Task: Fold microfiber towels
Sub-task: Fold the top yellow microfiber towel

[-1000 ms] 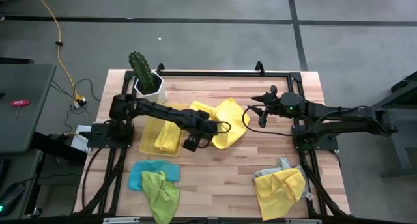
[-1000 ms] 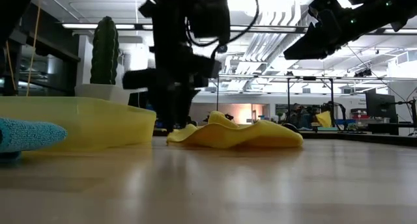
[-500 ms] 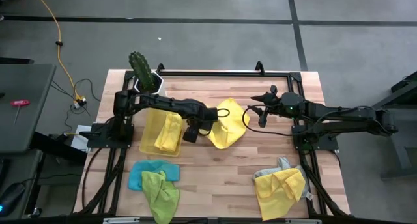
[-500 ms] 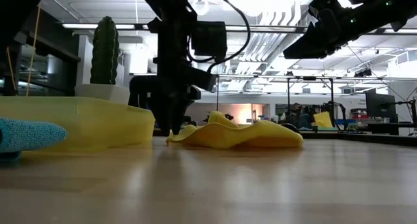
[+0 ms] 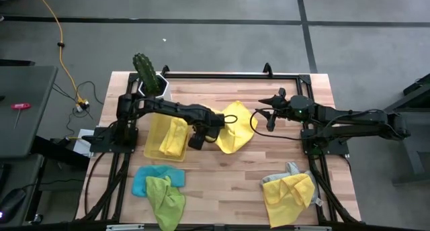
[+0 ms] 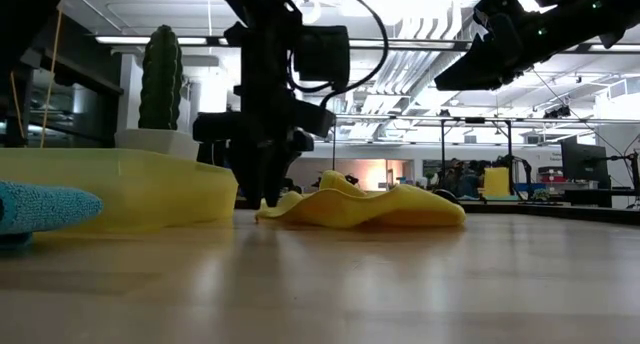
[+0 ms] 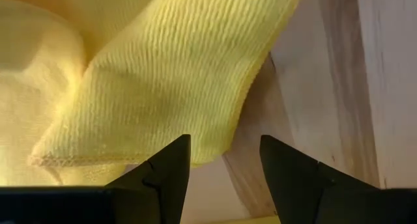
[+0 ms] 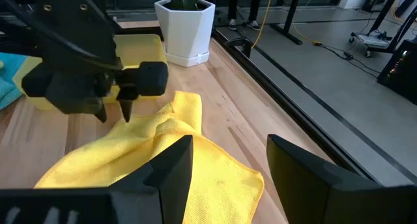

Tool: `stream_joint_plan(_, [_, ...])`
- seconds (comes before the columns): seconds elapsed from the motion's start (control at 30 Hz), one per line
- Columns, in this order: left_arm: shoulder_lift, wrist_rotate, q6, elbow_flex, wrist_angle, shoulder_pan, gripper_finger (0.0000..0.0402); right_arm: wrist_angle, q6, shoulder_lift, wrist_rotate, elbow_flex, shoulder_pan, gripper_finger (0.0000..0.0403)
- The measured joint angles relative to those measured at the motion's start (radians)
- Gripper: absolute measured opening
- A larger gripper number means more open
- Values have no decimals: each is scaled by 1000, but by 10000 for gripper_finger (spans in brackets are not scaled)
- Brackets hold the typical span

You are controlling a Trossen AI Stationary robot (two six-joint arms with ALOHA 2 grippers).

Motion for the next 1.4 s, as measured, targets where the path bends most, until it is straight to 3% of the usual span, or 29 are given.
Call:
stream_joint_plan(0.47, [80,-67,6,5,-7,-4,160,0,0,0,0,0,0,188])
stream_joint_plan(0.57, [79,-69,4,4,-9,-5,127,0,0,0,0,0,0,188])
stream_joint_plan(0.77, [83,-117,-3,25,-33,-25,12,0,0,0,0,0,0,188])
stream_joint_plan(0.93, [95,-151,-30,133,-154,-45,4,0,0,0,-1,0,0,188])
stream_joint_plan(1.23, [36,-65,-163,238,-244,-100,2,-8,96,76,7,0,-29,188])
stream_joint_plan(1.4, [33,-60,-256,237,-239,-129,1,-3,123,226,-151,0,-91,188])
